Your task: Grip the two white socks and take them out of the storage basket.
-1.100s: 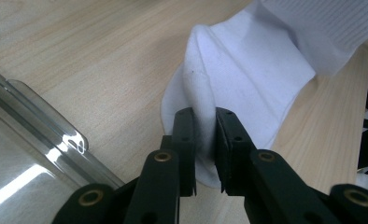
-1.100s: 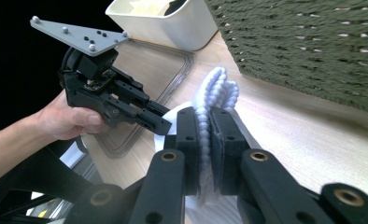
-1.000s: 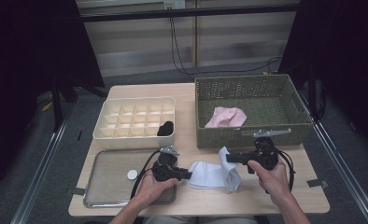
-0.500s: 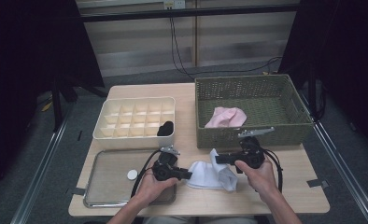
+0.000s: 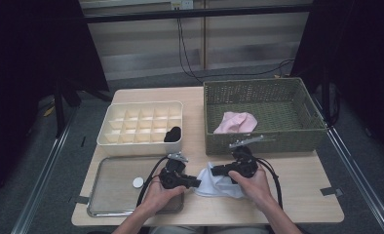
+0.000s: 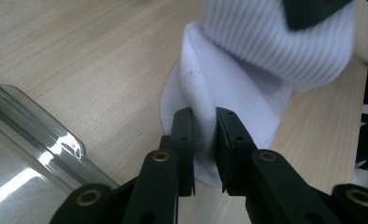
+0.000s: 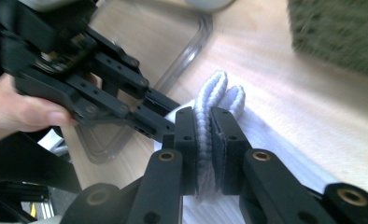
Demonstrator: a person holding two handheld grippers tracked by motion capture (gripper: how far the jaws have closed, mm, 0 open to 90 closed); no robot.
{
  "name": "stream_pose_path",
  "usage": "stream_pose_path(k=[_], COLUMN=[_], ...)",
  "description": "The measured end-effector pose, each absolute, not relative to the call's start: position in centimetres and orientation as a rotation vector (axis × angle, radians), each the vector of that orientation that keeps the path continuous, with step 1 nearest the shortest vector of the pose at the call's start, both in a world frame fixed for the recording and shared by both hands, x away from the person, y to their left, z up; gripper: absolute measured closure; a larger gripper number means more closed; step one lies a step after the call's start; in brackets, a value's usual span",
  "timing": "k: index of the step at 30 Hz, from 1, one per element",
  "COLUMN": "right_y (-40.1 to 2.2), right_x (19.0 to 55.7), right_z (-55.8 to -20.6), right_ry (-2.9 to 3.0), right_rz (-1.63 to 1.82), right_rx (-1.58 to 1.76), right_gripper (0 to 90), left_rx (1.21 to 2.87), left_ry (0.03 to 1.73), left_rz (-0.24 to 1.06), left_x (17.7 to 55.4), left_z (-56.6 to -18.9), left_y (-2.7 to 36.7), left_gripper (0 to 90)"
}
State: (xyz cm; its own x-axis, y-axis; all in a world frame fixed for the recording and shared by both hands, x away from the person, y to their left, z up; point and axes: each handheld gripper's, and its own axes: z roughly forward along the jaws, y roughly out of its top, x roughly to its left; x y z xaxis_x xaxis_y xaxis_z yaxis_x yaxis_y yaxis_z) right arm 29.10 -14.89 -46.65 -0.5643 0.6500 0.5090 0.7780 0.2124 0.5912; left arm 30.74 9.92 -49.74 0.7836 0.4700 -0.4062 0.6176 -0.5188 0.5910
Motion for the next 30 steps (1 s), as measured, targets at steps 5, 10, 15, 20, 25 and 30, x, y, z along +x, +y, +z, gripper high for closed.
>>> stream_pose_path(k=[5,10,15,20,25,30], right_y=[-14.1,-14.0,-14.2,-14.3,-13.9,-13.5], right_x=[29.2,29.1,28.8,28.6,28.7,28.8], right_z=[-47.5,-47.5,-47.1,-46.8,-47.1,-47.5], right_ry=[-2.327,-2.315,-2.305,-2.307,-2.316,-2.319], right_rz=[-1.252,-1.25,-1.274,-1.294,-1.266,-1.251], right_rx=[-1.374,-1.361,-1.354,-1.334,-1.328,-1.332], right_gripper=[78.3,67.4,62.8,62.9,60.5,57.3], left_rx=[2.208,2.203,2.206,2.207,2.196,2.16], left_ry=[0.806,0.797,0.802,0.808,0.818,0.826], left_rz=[-0.255,-0.263,-0.257,-0.252,-0.242,-0.23], left_x=[30.7,30.7,30.5,30.6,30.8,31.1], left_z=[-49.8,-49.7,-49.6,-49.5,-49.1,-48.5], left_y=[9.9,10.0,10.1,10.5,11.0,11.8], left_gripper=[77.7,73.7,70.0,69.9,69.9,69.5])
